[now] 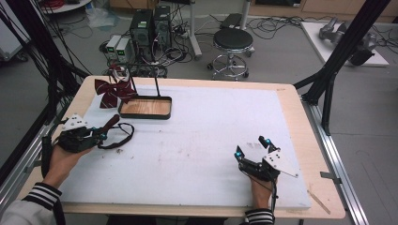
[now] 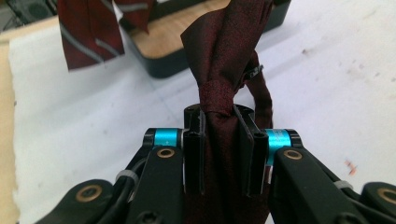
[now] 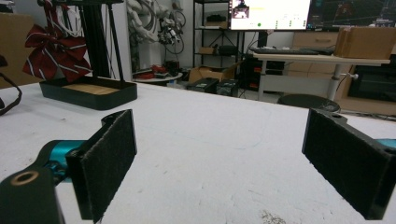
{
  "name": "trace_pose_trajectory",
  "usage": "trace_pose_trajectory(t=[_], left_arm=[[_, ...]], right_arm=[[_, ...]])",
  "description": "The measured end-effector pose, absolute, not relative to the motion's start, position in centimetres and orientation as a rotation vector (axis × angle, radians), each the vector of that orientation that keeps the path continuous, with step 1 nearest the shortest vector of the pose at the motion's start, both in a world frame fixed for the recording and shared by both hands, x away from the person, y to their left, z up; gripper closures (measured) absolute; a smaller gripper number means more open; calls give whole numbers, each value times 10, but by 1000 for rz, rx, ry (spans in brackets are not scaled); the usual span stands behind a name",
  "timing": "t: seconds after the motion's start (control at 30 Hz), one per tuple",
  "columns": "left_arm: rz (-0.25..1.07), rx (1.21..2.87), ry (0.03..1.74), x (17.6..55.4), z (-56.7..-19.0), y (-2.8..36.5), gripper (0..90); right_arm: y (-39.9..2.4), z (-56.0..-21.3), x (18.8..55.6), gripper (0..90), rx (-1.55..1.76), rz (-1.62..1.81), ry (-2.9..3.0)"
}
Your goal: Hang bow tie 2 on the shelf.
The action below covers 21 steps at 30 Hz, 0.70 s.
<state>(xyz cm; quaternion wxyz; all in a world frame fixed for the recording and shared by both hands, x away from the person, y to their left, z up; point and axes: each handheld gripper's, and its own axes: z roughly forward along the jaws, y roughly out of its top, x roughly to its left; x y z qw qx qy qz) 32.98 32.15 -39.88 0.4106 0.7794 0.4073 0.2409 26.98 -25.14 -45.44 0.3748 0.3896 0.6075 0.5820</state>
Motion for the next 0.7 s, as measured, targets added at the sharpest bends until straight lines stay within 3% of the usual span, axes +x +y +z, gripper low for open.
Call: trace_pose_trajectory(t=[0.7], left_arm=[[621,1846,905,341,-364,299,749]], right_arm=[[-252,-454,270,93,997,1490,1554]])
